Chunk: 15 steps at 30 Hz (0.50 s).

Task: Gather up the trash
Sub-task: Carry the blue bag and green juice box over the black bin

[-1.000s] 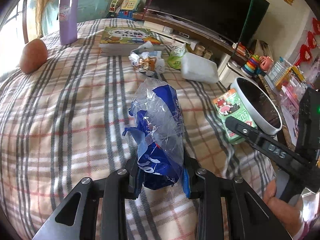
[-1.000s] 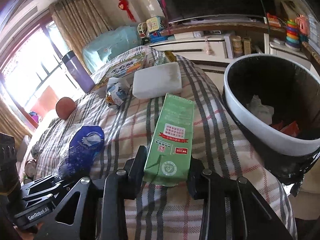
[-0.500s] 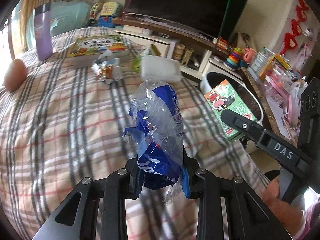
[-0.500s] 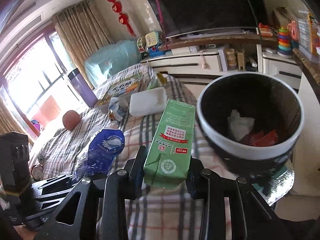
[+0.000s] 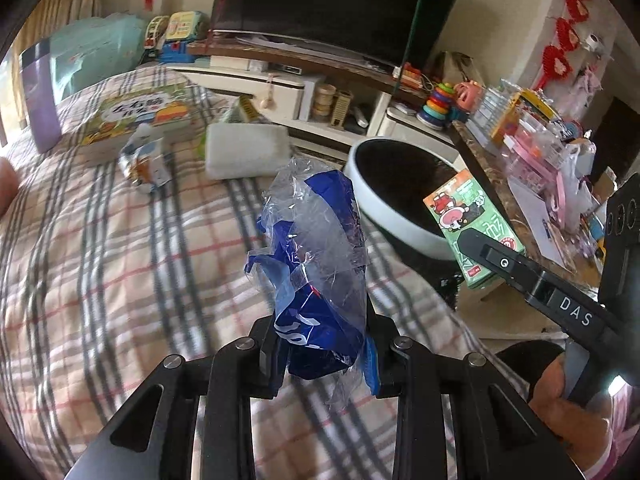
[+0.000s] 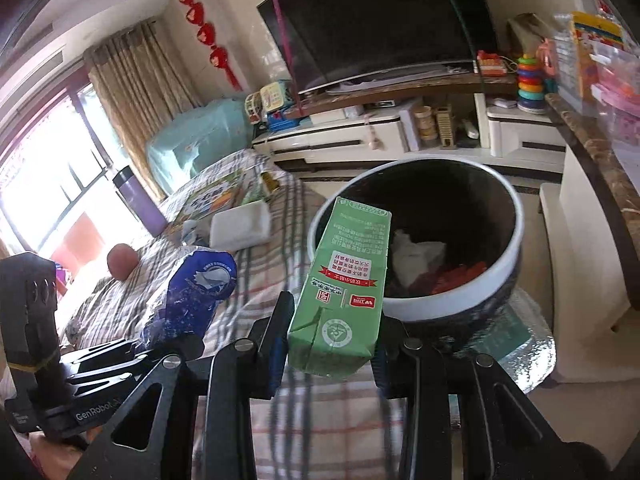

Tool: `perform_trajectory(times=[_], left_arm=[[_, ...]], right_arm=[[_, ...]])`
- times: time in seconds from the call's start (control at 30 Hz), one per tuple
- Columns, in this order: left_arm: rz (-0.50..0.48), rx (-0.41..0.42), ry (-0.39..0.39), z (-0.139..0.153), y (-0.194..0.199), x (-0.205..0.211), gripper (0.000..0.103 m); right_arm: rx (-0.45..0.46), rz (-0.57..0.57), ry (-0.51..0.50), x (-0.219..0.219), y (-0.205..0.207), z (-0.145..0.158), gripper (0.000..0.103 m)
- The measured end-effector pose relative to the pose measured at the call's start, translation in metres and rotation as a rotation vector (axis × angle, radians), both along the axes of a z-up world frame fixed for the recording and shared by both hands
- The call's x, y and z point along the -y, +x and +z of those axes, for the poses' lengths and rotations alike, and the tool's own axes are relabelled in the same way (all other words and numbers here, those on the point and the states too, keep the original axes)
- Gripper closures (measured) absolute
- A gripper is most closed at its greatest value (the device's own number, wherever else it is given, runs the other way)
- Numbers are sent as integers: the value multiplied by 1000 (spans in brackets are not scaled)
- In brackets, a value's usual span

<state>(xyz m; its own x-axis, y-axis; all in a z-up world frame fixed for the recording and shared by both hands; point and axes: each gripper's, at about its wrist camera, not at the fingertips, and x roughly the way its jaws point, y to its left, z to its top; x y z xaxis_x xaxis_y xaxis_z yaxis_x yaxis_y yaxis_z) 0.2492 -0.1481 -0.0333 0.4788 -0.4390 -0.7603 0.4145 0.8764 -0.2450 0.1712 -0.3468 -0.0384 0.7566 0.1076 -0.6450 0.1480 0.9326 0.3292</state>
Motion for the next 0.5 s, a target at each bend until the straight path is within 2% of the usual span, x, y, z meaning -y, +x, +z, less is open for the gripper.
perform_trajectory(times=[0.5], left_arm=[[-79,14,17,0,24,47,74]], right_arm=[[3,-72,12,40,-7,-2,68]])
